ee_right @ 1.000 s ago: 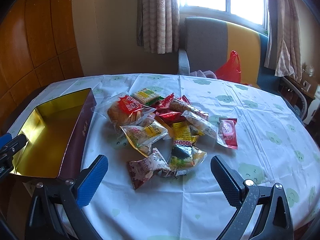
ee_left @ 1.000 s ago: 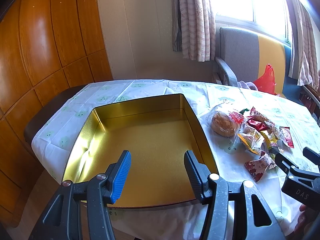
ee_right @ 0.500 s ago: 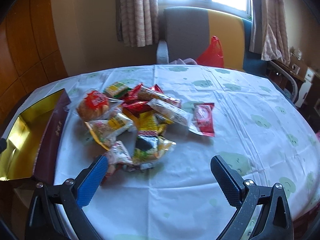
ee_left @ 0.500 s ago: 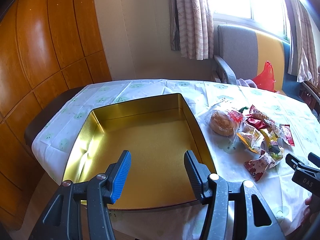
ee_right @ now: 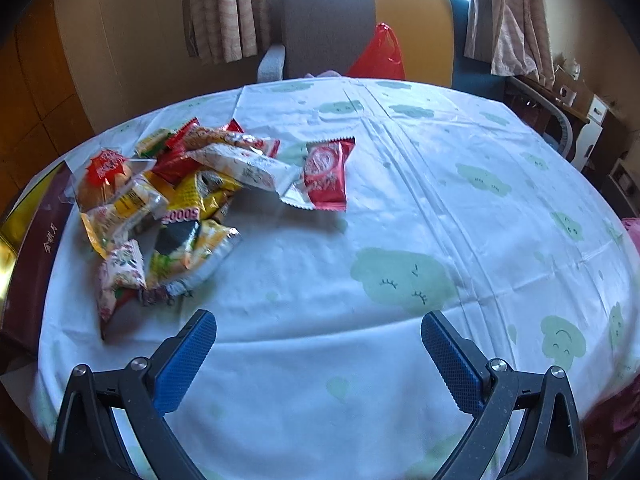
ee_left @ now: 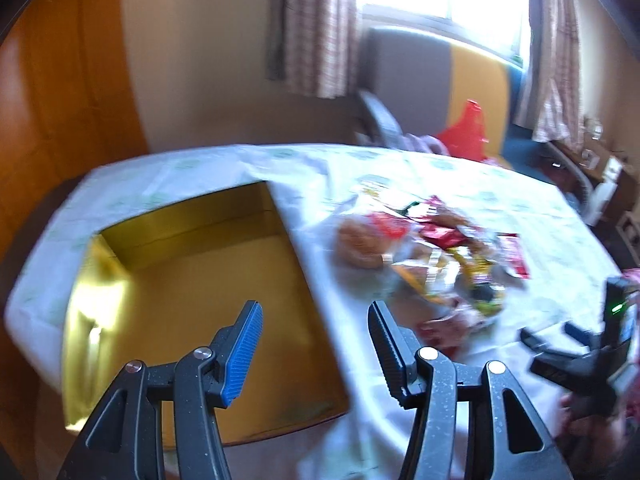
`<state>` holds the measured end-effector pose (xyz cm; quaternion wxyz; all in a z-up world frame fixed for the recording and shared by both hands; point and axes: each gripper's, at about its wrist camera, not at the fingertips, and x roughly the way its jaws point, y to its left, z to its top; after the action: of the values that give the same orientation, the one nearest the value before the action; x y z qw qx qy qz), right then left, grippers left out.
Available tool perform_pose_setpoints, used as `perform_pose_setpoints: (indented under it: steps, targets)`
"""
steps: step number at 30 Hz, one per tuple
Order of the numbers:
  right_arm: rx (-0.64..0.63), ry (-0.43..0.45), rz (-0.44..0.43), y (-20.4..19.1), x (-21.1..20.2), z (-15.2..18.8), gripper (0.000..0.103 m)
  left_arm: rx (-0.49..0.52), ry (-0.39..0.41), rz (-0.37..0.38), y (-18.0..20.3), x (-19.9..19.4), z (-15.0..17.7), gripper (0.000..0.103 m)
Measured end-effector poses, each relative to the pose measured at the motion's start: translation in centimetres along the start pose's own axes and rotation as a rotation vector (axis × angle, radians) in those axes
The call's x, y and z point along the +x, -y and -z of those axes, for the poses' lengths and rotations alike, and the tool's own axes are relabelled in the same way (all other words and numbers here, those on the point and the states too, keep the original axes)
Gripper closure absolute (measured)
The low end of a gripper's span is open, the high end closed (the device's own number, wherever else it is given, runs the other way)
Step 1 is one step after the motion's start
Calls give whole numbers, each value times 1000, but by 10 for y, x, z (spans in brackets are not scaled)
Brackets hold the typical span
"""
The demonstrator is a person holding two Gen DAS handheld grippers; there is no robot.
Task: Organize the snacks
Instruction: 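Reach the left gripper into the snack pile and grasp the yellow-orange packet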
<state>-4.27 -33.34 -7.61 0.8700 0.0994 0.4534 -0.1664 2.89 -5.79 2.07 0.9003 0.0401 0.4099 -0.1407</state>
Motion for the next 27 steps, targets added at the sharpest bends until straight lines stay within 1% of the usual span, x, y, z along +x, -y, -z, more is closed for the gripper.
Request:
perform_pose_setpoints:
  steps: [2,3,5,9,10,12,14,17,19,23,24,25,26,27]
  targets:
    - [-10,-20,-6,0,6,3,0,1,-35,56,11,10,-9,47]
    - [-13,-31,-10,1,9,5,0,6,-50,71,16,15,-11,51]
    - [-40,-19,3,-2,10,8,0,32,-79,109,30,27,-18,52]
    - [-45,-13,-9,-2,9,9,0,163,-107,145,64,51,-26,52]
    - [-46,-12,-11,-2,10,8,0,215,-122,148,74,60,-27,52]
    - [-47,-9,-16,-1,9,9,0,286,-129,146,89,71,-30,52]
    - [-48,-6,-21,0,9,9,0,356,-152,154,104,87,-33,52]
    - [-50,-2,-23,-1,9,8,0,421,-183,180,121,105,-36,51]
    - [-52,1,-27,0,9,8,0,459,-205,178,130,120,-36,51]
    - [-58,5,-30,0,8,9,0,492,-256,164,136,151,-34,51]
    - [-59,7,-32,0,8,9,0,494,-269,158,136,158,-32,51]
    - [-59,9,-33,0,7,9,0,473,-292,156,133,167,-30,51]
    - [-60,11,-35,0,7,9,0,450,-284,158,129,168,-29,53]
    - [-60,13,-37,0,7,10,0,432,-270,148,125,168,-29,63]
